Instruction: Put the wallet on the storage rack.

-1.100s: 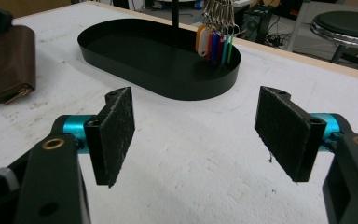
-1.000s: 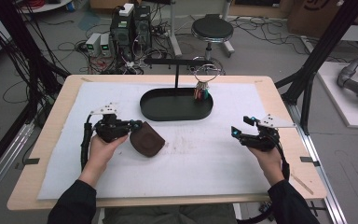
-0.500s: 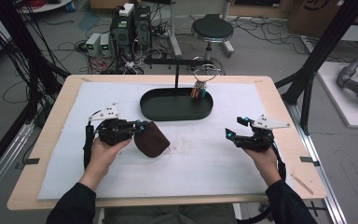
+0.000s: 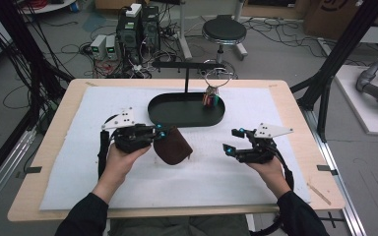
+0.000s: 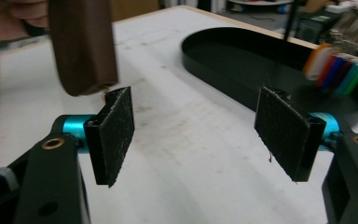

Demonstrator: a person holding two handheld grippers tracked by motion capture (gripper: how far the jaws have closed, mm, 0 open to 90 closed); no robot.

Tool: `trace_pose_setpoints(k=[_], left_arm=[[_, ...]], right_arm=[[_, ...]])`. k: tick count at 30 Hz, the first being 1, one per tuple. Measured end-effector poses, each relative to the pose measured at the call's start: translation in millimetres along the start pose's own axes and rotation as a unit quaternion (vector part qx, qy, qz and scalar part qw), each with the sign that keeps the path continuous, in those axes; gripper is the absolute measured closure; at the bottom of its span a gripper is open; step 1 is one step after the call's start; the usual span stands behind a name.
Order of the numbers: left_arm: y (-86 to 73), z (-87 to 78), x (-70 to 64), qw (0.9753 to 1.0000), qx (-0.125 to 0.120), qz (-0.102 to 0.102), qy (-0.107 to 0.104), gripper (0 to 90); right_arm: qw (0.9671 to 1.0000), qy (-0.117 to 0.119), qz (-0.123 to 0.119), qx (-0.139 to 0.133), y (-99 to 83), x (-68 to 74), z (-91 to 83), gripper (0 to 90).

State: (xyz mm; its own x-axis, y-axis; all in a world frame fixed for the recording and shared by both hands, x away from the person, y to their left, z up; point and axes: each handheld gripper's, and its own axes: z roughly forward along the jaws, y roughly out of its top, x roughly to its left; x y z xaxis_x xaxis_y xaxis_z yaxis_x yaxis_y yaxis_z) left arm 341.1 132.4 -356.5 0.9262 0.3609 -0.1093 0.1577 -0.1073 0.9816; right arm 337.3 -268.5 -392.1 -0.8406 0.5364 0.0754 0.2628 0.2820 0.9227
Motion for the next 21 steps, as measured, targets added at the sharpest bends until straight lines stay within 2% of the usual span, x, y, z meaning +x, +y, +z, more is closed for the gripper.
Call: trace_pose_setpoints(k=[7,10,16,21], left_arm=[[10.1,23.9,-13.2,0.9994,-0.008,0.020,-0.028,86.3],[12.2,33.1,-16.9,0.9989,-0.012,0.025,-0.037,86.3],[15.7,48.0,-21.9,0.9978,-0.028,0.030,-0.053,86.4],[16.7,57.7,-25.9,0.9965,-0.037,0.034,-0.068,86.4]], right_arm=[[0.9987,0.048,-0.015,0.007,2.0,11.0,9.7,33.0],[0.9970,0.076,-0.014,0.006,2.0,11.9,11.4,34.3],[0.9932,0.115,-0.005,0.016,1.1,14.2,16.6,34.2],[0.9921,0.124,-0.006,0.020,2.2,17.9,21.1,38.9]])
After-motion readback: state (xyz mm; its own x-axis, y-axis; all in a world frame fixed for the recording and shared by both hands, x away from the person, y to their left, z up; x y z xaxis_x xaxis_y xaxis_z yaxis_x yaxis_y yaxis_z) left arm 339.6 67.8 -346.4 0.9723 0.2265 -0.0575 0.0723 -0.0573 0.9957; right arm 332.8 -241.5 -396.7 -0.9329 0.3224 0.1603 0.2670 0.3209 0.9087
